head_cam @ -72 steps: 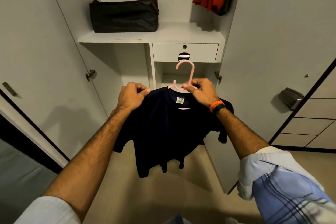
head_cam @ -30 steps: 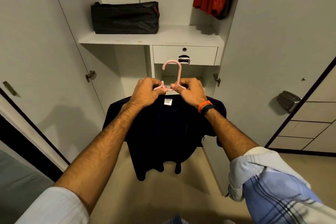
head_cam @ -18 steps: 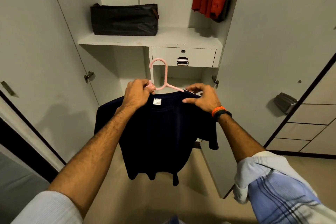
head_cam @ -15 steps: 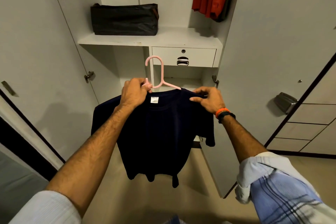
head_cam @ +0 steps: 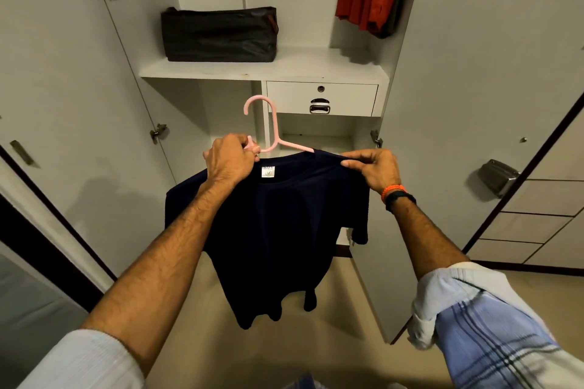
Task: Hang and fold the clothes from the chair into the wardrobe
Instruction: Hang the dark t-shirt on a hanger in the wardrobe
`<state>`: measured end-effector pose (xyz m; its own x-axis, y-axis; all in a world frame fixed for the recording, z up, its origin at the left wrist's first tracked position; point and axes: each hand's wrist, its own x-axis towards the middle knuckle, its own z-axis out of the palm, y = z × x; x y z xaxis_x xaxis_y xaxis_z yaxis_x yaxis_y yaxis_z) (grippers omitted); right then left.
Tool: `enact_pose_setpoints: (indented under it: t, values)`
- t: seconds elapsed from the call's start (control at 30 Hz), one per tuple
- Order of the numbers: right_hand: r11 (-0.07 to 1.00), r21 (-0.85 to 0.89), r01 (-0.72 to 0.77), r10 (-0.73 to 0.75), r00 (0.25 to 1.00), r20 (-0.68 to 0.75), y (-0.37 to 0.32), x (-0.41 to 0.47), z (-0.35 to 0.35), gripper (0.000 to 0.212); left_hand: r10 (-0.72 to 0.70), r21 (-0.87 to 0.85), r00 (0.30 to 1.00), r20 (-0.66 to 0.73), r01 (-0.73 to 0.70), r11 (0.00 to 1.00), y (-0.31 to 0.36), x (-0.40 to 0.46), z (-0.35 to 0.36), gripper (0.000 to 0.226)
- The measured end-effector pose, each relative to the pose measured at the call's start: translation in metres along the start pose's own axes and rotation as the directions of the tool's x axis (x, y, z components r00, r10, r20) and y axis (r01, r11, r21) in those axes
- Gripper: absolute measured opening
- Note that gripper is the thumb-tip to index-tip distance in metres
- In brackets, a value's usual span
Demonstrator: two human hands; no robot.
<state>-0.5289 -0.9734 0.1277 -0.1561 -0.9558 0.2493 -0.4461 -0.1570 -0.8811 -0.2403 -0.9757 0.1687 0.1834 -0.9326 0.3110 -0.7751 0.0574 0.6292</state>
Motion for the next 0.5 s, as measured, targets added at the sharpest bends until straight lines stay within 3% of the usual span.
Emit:
enact_pose_setpoints:
  t: [0.13, 0.33, 0.5]
  values:
    - [0.993, -0.120, -0.015, 0.022, 0.998, 0.051, -0.001, -0.001, 0.004, 0.030, 0.004, -0.057, 0.999, 0.033, -0.002, 0.998, 0.001, -0.004, 0.002, 0.018]
    - [0.970, -0.173, 0.170, -0.134, 0.970, 0.202, -0.034, -0.005, 0.031, 0.050, 0.045, -0.149, 0.997, 0.061, -0.035, 0.988, 0.012, -0.008, 0.005, 0.018]
    - [0.942, -0.197, 0.271, -0.227, 0.949, 0.220, -0.049, -0.001, 0.052, 0.018, 0.096, -0.199, 0.991, 0.095, -0.076, 0.977, 0.015, -0.004, 0.004, 0.017]
